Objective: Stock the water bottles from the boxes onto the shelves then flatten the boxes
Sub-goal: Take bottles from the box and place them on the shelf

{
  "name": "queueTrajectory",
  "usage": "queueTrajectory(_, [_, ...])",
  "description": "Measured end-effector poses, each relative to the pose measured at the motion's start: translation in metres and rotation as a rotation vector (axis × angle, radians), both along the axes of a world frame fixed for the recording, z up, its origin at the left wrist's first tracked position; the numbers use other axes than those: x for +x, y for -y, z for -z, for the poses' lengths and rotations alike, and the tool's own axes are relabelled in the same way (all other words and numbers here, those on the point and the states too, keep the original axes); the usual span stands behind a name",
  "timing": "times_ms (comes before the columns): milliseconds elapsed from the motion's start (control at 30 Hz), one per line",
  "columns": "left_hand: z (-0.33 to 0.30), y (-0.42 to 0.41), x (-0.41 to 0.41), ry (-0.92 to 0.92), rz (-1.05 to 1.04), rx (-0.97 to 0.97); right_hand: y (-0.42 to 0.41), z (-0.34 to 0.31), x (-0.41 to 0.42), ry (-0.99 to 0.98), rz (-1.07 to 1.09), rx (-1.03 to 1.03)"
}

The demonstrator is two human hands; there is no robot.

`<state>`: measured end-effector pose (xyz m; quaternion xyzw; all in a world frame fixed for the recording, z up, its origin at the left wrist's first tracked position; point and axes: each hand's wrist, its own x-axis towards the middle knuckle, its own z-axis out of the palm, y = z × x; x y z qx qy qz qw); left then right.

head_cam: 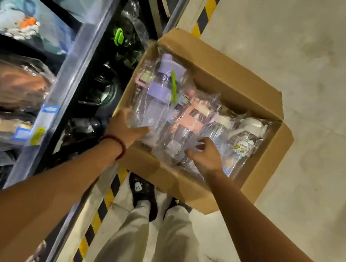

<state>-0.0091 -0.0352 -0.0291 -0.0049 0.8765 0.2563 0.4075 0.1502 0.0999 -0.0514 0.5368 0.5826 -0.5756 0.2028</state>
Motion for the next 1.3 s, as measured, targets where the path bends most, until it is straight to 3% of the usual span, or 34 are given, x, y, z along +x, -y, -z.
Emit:
queueTrajectory(200, [0.054,-0.002,-0.022,0.027,0.017,0.011,0.006,0.070,-0.024,-0.009,0.053,0.108])
queueTrajectory(500, [0.089,-0.016,-0.020,0.016,0.044,-0.101,0.012,0.127,-0.035,0.000,0.384,-0.015])
queueTrajectory(633, [0.098,-0.021,-0.013,0.067,0.131,-0.105,0.016,0.146,-0.049,0.059,0.482,-0.022])
queueTrajectory(733, [0.106,-0.022,-0.012,0.075,0.069,-0.099,0.022,0.153,-0.056,0.091,0.544,0.016])
queueTrajectory(933, [0.103,-0.020,-0.012,0.128,-0.021,0.015,0.016,0.147,-0.055,0.121,0.486,0.075])
queueTrajectory(1033, [0.093,-0.018,-0.015,0.158,-0.040,0.031,0.010,0.129,-0.053,0.118,0.452,-0.017])
queueTrajectory(1300, [0.052,0.000,-0.015,0.281,-0.112,0.109,0.004,0.081,-0.034,-0.146,0.423,-0.313])
